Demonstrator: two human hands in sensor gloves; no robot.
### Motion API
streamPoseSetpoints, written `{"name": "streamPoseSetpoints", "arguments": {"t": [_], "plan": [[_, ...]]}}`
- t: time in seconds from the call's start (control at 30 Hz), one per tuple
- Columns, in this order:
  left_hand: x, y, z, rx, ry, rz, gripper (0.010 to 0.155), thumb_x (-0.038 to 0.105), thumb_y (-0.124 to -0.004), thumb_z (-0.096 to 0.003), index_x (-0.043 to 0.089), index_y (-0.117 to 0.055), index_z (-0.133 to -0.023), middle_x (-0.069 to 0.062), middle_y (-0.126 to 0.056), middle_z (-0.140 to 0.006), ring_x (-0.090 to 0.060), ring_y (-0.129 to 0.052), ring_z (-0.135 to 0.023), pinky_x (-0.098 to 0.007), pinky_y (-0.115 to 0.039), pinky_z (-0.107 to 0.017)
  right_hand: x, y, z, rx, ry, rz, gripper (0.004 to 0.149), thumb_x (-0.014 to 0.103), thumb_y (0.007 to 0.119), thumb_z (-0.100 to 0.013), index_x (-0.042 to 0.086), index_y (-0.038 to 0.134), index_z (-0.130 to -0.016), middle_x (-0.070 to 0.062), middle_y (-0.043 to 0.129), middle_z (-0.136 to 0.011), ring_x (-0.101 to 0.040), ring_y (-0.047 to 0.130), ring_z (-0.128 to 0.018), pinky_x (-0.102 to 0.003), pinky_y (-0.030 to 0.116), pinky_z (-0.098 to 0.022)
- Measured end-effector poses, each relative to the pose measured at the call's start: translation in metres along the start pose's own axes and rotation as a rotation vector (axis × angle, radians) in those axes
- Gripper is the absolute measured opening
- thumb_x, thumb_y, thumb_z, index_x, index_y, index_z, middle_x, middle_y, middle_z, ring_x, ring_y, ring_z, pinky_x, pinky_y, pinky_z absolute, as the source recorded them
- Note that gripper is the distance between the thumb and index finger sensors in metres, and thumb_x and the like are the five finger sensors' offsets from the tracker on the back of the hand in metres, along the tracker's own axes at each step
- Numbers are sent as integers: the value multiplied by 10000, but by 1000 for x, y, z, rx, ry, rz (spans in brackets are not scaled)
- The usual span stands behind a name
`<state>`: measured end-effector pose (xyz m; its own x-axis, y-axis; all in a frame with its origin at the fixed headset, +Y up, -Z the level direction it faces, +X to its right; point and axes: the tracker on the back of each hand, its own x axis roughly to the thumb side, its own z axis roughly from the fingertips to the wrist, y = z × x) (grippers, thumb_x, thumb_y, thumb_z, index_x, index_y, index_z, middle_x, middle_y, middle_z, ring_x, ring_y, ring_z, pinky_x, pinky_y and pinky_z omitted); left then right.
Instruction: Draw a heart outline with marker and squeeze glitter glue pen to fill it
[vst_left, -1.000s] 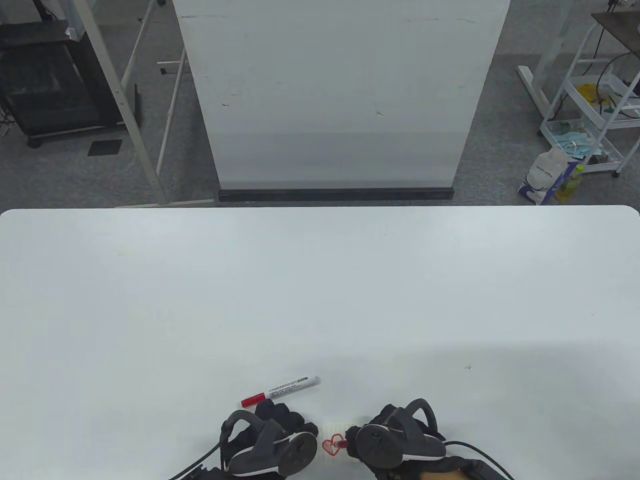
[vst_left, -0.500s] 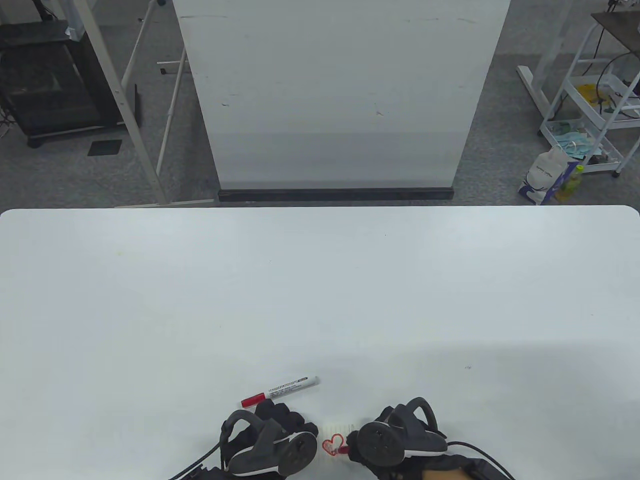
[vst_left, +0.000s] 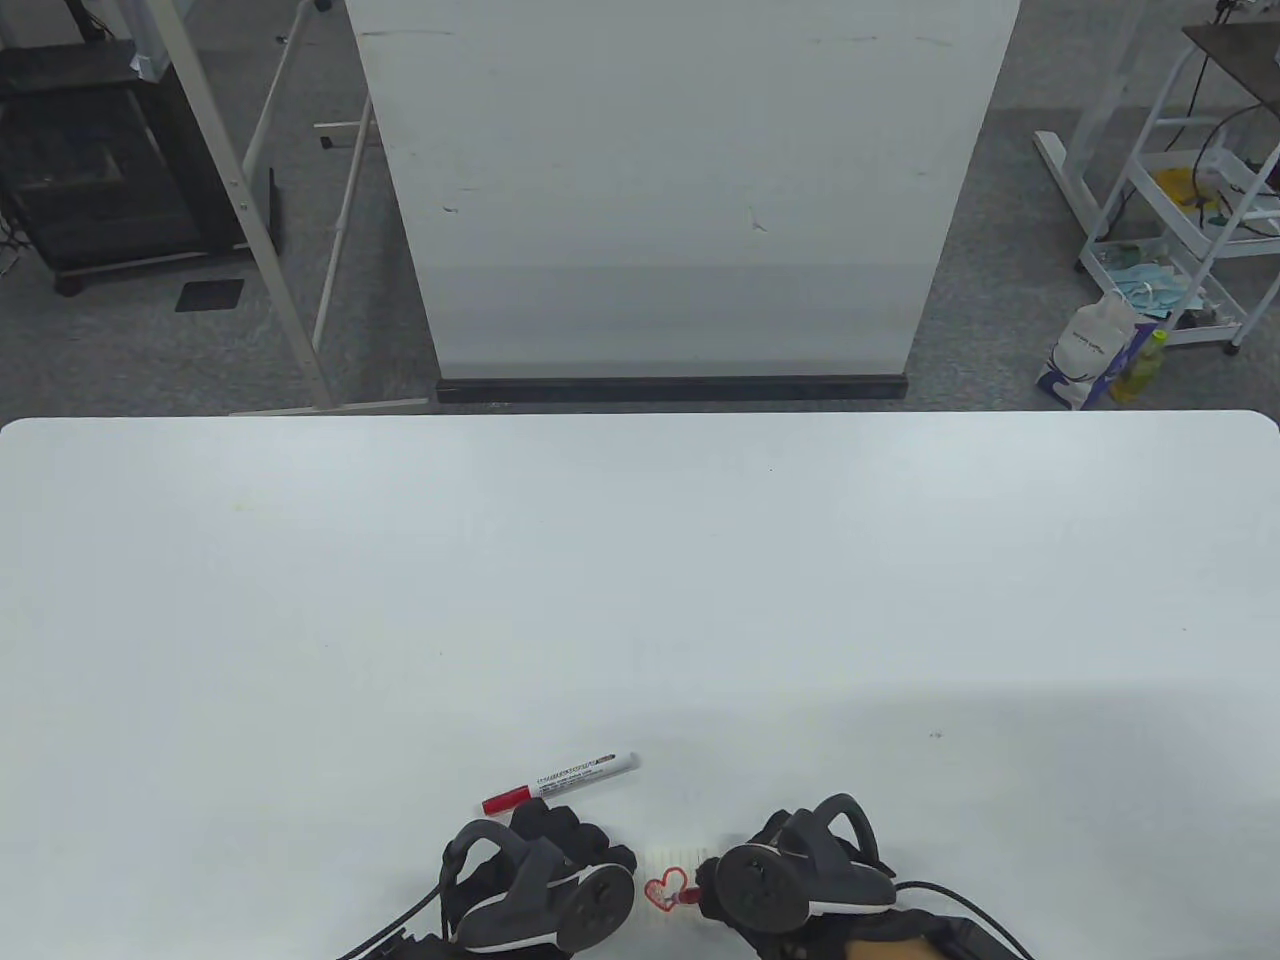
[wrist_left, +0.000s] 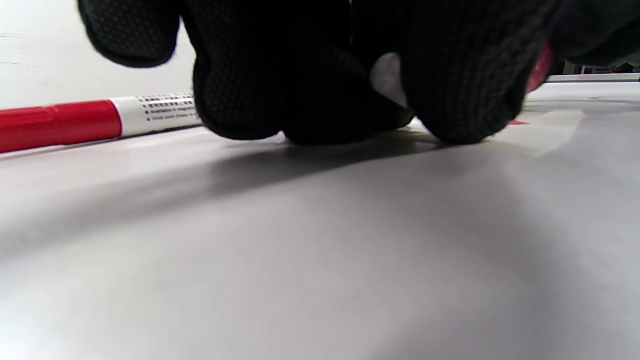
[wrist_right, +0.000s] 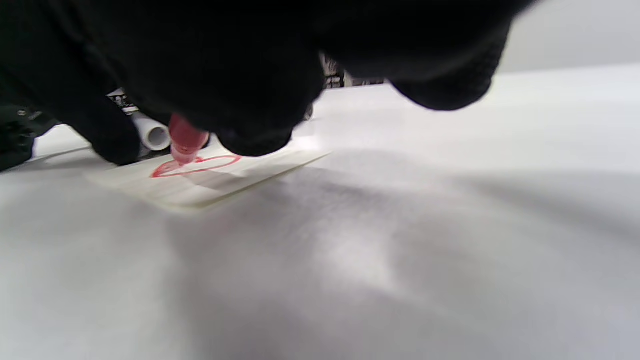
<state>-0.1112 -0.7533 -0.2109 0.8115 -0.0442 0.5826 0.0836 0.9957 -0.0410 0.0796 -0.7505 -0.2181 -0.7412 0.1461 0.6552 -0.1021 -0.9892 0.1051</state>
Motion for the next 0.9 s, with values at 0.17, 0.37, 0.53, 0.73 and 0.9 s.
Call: {"name": "streamPoseSetpoints", "arguments": {"t": [0.17, 0.37, 0.53, 0.73, 0.9], "plan": [[0, 0, 0, 0, 0, 0, 462, 482, -878, -431, 279, -880, -847, 2, -977, -756, -295, -941, -696, -636, -657, -658, -2, -1, -1, 52, -16, -32, 429, 418, 826, -364, 149, 983, -660, 40, 1004, -157, -139, 941, 1, -396, 879, -425], [0, 0, 0, 0, 0, 0, 462, 482, -878, -431, 279, -881, -846, 3, -978, -755, -295, -941, -695, -635, -658, -658, -3, -1, 0, 66, -22, -49, 429, 421, 828, -360, 155, 985, -658, 43, 1005, -155, -138, 943, 1, -391, 879, -428], [0, 0, 0, 0, 0, 0, 461, 481, -878, -432, 281, -879, -846, 3, -978, -756, -295, -941, -696, -634, -658, -658, 0, -1, -1, 9, -3, -9, 430, 419, 826, -362, 155, 981, -664, 43, 1006, -155, -137, 944, 5, -389, 883, -423], [0, 0, 0, 0, -1, 2, 462, 481, -879, -432, 278, -881, -846, 1, -977, -756, -296, -940, -696, -635, -657, -658, -2, -2, 1, 68, -38, -62, 427, 420, 832, -356, 155, 988, -652, 42, 1002, -146, -140, 938, 7, -390, 878, -428], [0, 0, 0, 0, 0, -1, 462, 482, -878, -432, 279, -880, -847, 3, -978, -756, -295, -941, -696, -635, -657, -659, -1, -1, 0, 22, -13, -41, 427, 424, 826, -363, 163, 981, -663, 45, 1003, -159, -138, 942, -2, -392, 875, -429]]}}
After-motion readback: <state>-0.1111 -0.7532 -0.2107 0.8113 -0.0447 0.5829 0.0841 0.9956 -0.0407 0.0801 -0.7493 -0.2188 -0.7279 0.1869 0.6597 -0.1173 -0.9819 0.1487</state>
